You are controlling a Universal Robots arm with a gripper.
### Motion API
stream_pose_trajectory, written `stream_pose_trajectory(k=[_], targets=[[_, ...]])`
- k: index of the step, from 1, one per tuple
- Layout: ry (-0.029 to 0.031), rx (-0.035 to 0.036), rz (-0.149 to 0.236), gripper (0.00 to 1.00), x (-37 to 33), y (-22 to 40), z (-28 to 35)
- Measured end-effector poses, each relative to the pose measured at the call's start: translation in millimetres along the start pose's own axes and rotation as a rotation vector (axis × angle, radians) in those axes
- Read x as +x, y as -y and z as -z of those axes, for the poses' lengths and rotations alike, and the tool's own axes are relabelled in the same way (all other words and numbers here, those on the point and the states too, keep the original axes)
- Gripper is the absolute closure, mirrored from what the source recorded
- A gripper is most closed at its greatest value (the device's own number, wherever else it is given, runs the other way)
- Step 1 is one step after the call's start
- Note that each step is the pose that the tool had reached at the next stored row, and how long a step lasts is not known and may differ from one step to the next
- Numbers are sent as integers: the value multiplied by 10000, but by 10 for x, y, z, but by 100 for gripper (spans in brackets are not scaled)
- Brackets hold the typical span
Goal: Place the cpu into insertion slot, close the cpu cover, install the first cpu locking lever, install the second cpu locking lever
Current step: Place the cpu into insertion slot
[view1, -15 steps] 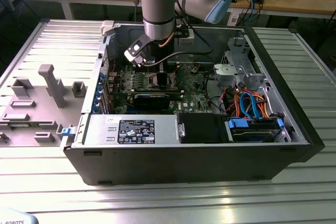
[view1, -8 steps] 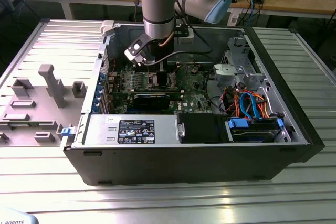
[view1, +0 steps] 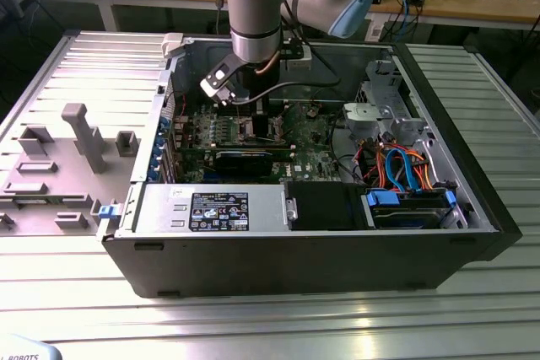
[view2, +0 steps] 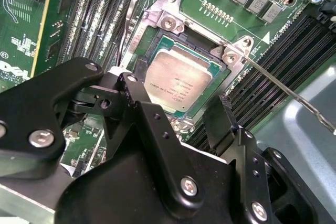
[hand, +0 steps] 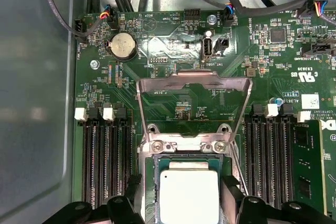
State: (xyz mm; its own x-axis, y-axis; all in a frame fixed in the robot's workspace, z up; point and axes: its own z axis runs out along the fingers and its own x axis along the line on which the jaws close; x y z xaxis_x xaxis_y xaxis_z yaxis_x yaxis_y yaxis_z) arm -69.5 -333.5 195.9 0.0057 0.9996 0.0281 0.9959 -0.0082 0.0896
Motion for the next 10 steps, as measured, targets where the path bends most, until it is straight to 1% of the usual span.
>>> stream_pose_trajectory(k=[7,8,10], targets=[[-2,-1,0,31,0,0,-1],[-1,0,0,25,-1,0,0],[0,0,0,25,-1,0,0]])
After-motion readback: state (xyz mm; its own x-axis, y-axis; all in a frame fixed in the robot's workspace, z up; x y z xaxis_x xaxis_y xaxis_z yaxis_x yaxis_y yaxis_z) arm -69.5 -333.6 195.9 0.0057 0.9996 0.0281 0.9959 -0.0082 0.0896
